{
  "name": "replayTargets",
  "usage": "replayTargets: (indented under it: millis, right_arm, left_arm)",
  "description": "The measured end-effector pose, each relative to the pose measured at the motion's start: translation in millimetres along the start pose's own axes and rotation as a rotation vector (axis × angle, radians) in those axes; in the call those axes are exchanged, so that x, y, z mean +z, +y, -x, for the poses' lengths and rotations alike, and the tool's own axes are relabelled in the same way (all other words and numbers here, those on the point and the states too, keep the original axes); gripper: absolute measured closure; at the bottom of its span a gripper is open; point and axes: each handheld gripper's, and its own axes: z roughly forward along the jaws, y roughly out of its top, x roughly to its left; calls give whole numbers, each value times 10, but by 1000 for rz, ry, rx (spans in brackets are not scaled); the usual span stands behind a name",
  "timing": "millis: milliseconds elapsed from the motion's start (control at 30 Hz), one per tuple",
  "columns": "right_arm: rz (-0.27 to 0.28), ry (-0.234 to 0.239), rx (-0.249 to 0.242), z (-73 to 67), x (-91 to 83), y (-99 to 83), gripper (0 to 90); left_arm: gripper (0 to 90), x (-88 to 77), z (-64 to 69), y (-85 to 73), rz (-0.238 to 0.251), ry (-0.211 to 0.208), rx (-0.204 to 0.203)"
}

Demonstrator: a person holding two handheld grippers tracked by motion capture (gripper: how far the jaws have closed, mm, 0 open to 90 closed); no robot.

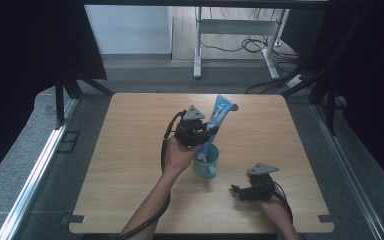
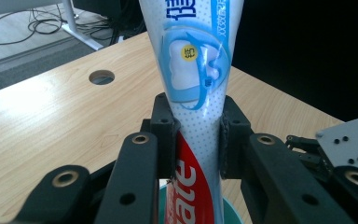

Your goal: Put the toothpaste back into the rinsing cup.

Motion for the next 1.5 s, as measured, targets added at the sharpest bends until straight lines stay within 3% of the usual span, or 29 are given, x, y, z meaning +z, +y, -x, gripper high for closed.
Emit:
replayTargets:
  millis: [733, 1500]
  right_arm:
    - [2, 1, 1, 0, 1, 0, 105]
    - [1, 1, 2, -2, 1, 0, 105]
  left_arm:
    - [725, 191, 19, -323, -22, 13, -5]
    - [720, 270, 73, -448, -52, 30, -1]
